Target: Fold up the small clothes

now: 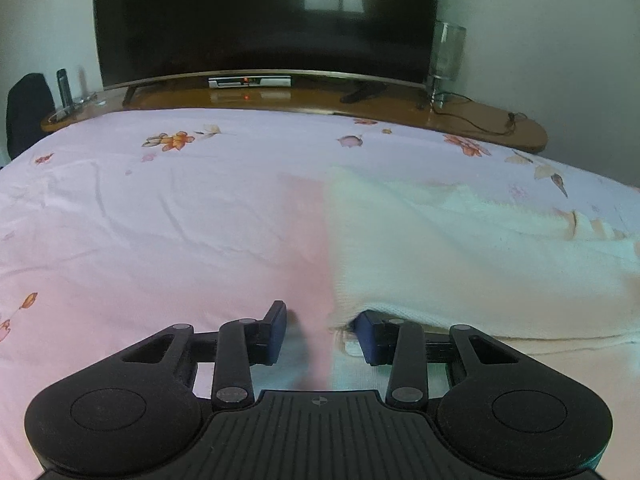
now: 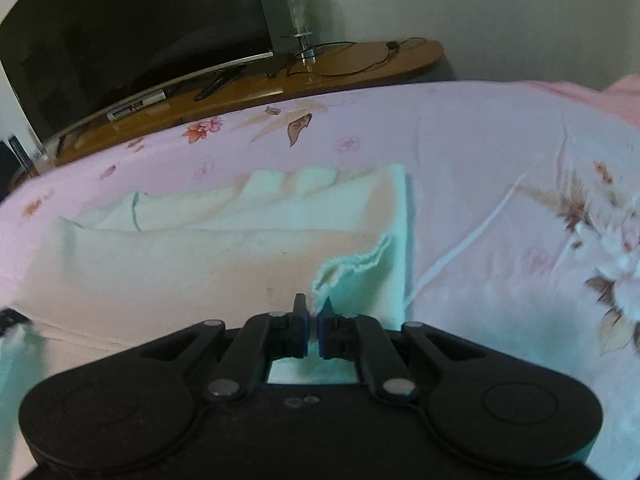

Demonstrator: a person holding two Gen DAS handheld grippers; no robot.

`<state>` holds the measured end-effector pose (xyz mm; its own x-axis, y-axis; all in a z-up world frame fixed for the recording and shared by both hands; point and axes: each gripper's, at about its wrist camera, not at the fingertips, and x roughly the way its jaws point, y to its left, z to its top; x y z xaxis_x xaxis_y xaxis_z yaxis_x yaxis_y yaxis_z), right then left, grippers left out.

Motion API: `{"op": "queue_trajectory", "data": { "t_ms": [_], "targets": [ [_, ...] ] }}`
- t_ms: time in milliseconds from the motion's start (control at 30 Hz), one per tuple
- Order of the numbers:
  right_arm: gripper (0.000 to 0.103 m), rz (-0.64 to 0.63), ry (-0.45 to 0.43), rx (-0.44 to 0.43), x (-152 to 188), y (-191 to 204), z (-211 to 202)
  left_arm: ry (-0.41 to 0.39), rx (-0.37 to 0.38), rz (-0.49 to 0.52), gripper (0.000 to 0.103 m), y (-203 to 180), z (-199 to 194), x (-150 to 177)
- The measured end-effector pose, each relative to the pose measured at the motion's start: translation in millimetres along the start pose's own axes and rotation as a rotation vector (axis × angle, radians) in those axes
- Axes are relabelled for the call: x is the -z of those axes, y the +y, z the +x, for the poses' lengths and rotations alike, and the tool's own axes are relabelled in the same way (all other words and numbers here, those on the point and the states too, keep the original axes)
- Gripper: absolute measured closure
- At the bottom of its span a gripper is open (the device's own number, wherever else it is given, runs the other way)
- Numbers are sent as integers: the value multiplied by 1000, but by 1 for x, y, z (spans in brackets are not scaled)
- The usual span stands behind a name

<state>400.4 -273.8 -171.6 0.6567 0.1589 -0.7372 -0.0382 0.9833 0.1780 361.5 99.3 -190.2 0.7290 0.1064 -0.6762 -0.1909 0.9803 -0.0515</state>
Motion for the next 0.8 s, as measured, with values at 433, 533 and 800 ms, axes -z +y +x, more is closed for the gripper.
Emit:
{"op": "queue_trajectory", "data": {
  "t_ms": [433, 533, 800],
  "targets": [
    [86, 10, -44, 85, 0, -14, -15, 31, 31, -116, 64, 19, -16, 3],
    [86, 6, -102, 55, -5, -7, -29, -7, 69, -100, 64, 22, -45, -3],
    [85, -72, -53, -19, -15, 32, -5, 7, 139, -131, 64, 7, -6, -61]
  ]
}}
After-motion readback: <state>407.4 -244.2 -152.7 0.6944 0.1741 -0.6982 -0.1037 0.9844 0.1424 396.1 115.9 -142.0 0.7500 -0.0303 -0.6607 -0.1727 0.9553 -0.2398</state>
